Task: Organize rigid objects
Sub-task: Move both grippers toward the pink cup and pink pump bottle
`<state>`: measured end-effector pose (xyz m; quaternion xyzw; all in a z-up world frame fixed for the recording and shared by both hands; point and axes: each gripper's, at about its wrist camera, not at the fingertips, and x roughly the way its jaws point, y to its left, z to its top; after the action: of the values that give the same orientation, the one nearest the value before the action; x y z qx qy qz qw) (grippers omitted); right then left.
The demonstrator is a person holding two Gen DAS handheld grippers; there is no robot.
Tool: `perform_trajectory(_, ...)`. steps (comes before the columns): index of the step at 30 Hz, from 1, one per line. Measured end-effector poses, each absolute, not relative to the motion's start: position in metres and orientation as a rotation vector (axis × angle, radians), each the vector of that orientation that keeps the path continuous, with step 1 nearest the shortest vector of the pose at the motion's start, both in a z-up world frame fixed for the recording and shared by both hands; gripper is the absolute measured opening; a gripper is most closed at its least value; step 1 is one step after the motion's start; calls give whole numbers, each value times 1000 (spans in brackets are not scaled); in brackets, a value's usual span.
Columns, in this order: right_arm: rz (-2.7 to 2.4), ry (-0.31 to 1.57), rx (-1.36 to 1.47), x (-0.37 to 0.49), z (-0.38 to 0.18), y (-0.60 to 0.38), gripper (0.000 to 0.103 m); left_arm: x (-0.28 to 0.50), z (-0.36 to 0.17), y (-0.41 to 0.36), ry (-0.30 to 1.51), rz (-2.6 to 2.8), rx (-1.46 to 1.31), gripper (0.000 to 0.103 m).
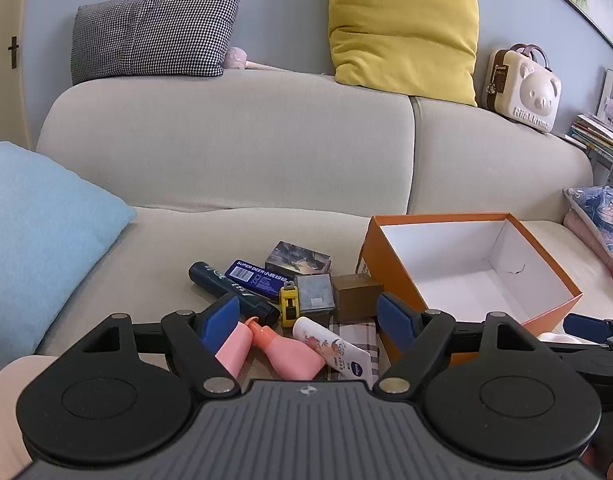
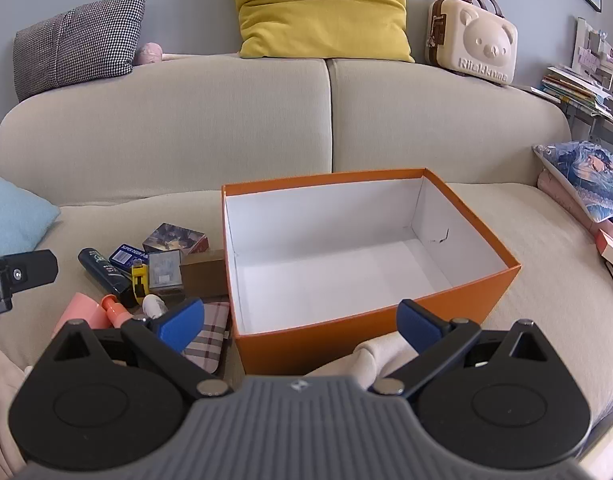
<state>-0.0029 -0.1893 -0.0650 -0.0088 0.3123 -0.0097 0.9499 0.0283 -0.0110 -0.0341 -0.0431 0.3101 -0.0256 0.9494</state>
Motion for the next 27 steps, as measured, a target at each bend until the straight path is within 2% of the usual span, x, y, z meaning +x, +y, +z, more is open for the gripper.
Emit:
perform_trajectory(10,-17,643,-24,-1,-65,-187,102,29,-35,-10,649,-42,-96,92)
perform_trajectory(21,78,628,-63,-1,-65,-171,101,30,-45,2,705,-54,-108,86)
perform_trajectory(22,94,624,-68,-1,-65,-169,100,31,-47,3,713,-55,-110,84)
perform_trajectory(27,197,641,-106,4,-69,-151,77,36,-55,12,754,-74,-134,76)
